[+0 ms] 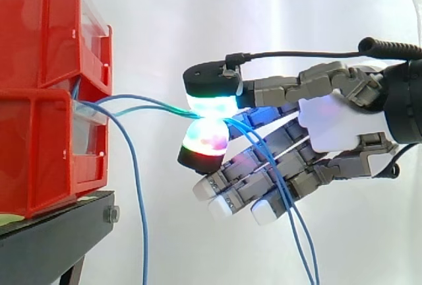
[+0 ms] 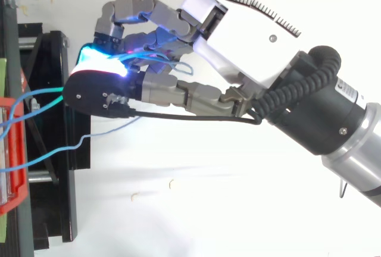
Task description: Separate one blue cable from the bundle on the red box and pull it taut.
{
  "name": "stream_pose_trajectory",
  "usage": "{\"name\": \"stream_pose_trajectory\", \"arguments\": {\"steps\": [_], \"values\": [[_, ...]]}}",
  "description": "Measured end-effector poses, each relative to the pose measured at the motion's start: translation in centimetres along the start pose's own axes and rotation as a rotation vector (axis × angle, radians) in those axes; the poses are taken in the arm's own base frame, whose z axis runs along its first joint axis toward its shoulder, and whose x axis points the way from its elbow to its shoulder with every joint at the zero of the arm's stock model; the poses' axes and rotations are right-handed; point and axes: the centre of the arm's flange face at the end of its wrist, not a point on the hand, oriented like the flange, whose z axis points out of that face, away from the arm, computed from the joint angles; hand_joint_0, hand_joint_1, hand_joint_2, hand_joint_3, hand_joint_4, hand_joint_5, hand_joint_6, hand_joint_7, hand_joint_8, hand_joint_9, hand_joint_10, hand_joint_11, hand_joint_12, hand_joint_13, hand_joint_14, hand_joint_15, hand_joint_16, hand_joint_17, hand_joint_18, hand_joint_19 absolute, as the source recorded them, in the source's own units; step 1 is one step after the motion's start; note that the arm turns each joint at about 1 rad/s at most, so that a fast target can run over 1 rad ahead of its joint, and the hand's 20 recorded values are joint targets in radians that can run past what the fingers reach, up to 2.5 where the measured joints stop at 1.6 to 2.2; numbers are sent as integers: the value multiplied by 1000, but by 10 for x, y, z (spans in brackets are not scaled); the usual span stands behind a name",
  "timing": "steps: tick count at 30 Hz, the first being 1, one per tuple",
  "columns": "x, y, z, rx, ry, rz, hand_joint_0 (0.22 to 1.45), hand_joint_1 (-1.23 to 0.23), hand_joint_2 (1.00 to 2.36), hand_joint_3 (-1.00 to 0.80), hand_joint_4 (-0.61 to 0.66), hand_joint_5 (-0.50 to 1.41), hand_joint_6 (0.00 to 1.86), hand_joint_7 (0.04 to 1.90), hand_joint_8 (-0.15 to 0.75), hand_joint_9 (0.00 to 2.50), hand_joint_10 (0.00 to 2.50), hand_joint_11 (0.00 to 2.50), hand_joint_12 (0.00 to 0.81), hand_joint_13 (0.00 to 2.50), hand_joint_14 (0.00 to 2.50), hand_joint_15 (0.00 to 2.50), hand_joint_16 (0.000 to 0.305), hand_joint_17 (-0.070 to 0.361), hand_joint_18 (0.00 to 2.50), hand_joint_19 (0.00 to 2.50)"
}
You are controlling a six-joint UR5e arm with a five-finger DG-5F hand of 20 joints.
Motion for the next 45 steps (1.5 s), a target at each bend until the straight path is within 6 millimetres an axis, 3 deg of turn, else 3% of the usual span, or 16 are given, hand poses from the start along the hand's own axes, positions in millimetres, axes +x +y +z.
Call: {"name": "stream_pose_trajectory", "arguments": {"steps": [8,11,16,23,25,27,31,34,41,45], "values": [[1,0,0,-3,15,2,734,-940,1000,-492,261,-97,503,1136,312,988,13,411,338,850,11,353,38,85,911,465],[2,0,0,-3,18,5,662,-904,1000,-500,265,-97,503,1149,311,987,11,424,336,849,13,356,38,85,908,481],[1,-1,-1,3,20,7,508,-665,1000,-500,311,-88,503,1148,351,1033,12,408,363,874,10,362,44,99,959,511],[1,-1,-1,9,21,16,469,-426,1000,-500,322,-80,503,1144,375,1069,9,391,390,901,10,367,49,110,999,512],[1,-1,-1,9,21,18,517,-353,1000,-500,293,-78,503,1144,361,1063,10,403,371,891,11,375,45,102,964,540],[1,-1,-1,9,21,18,573,-375,1001,-485,270,-77,503,1148,351,1075,12,406,357,886,11,383,42,95,944,566],[1,-1,-1,10,21,18,639,-561,1012,-229,301,-73,503,1134,372,1111,10,407,372,930,12,368,45,102,1011,523],[1,-1,-1,9,21,19,672,-625,1013,-145,303,-73,503,1137,373,1120,9,405,370,950,10,367,44,100,1024,513],[0,-1,-1,9,21,26,691,-762,1014,-94,295,-76,503,1149,365,1107,10,428,365,944,11,369,43,96,1016,500],[0,1,-1,7,21,33,715,-830,1016,-166,252,-83,503,1184,334,1055,11,438,344,889,12,371,39,88,945,506]]}}
